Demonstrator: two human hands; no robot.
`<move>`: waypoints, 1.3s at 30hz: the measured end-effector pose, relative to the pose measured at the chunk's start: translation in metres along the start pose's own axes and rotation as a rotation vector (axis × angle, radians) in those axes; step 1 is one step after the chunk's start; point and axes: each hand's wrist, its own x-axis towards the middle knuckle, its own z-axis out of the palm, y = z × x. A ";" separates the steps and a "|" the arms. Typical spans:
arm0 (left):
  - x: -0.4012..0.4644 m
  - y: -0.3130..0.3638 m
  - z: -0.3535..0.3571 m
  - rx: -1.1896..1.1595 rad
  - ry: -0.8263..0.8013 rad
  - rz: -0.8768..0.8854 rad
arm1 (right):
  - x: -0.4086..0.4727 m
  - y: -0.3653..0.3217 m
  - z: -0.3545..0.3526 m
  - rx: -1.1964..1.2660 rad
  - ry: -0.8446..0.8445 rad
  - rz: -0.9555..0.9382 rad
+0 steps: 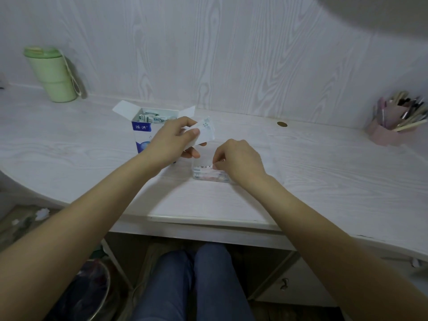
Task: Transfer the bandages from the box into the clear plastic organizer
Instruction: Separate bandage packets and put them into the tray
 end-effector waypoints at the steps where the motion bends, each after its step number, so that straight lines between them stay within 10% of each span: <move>1: 0.000 0.000 0.000 0.001 0.001 -0.001 | 0.000 -0.002 -0.001 -0.061 -0.005 0.001; 15: -0.002 -0.002 -0.009 0.015 -0.020 -0.004 | 0.005 -0.007 -0.011 -0.071 -0.096 -0.020; 24: -0.004 -0.002 -0.006 -0.177 -0.045 -0.035 | -0.007 -0.006 -0.035 0.806 -0.011 0.127; 39: -0.007 0.001 -0.003 -0.255 -0.015 -0.010 | -0.007 0.000 -0.030 1.158 0.070 0.175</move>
